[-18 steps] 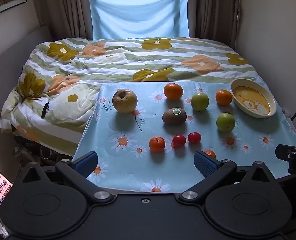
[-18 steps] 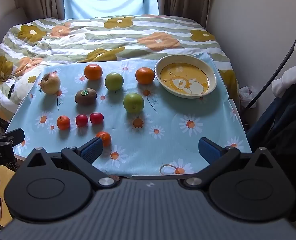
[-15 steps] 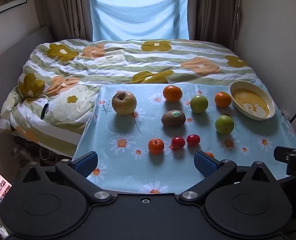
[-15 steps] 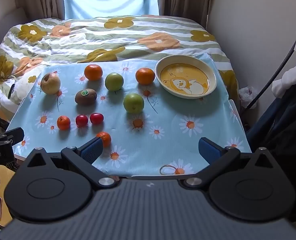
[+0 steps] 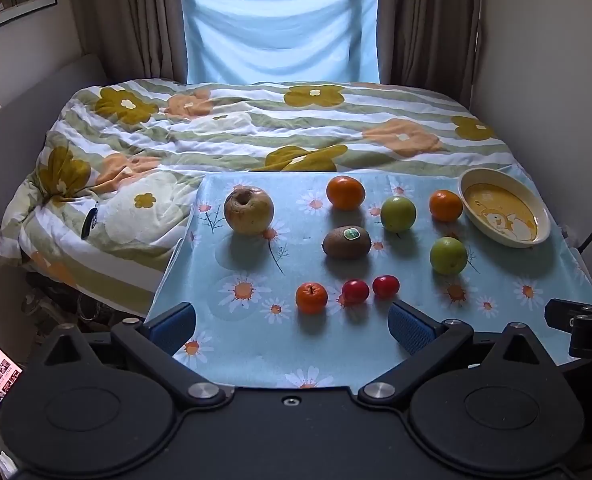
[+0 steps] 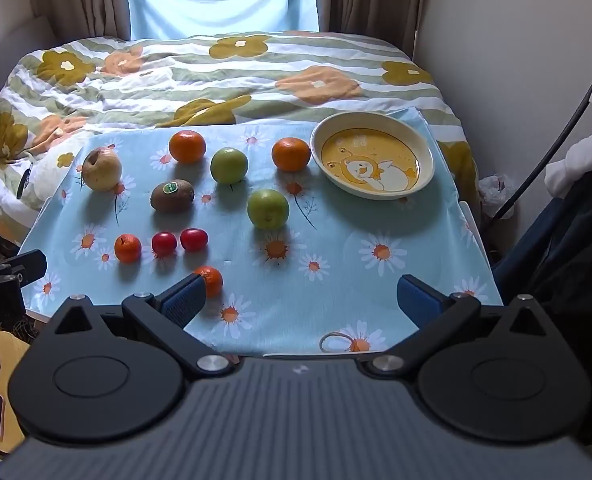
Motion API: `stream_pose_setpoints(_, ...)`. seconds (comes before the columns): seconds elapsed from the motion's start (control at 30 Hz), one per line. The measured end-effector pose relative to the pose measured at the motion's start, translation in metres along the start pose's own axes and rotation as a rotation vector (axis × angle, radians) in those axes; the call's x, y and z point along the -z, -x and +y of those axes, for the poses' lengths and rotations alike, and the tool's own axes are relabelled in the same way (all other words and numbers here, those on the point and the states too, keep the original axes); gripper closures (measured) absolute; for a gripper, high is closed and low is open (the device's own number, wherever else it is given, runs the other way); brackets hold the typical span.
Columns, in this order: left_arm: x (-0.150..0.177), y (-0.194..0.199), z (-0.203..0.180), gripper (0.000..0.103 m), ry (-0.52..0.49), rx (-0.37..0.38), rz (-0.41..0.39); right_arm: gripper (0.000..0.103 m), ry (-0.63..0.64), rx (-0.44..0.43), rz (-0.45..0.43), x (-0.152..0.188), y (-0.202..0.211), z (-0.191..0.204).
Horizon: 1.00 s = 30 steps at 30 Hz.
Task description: Organize fruits
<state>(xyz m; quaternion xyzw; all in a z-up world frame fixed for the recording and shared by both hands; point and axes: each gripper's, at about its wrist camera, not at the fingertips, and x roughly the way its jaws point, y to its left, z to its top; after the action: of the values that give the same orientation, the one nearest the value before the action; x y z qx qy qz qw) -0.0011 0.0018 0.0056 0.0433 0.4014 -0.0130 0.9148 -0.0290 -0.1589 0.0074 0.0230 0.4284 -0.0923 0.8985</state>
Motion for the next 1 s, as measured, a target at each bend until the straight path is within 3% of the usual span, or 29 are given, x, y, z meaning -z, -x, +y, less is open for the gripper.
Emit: stream_pose_setpoints(1.0, -0.0013, 0.0008, 0.0007, 0.000, -0.001, 0.001, -0.001, 0.000, 0.000, 0.000, 0.000, -0.0004, -0.0009, 0.0013)
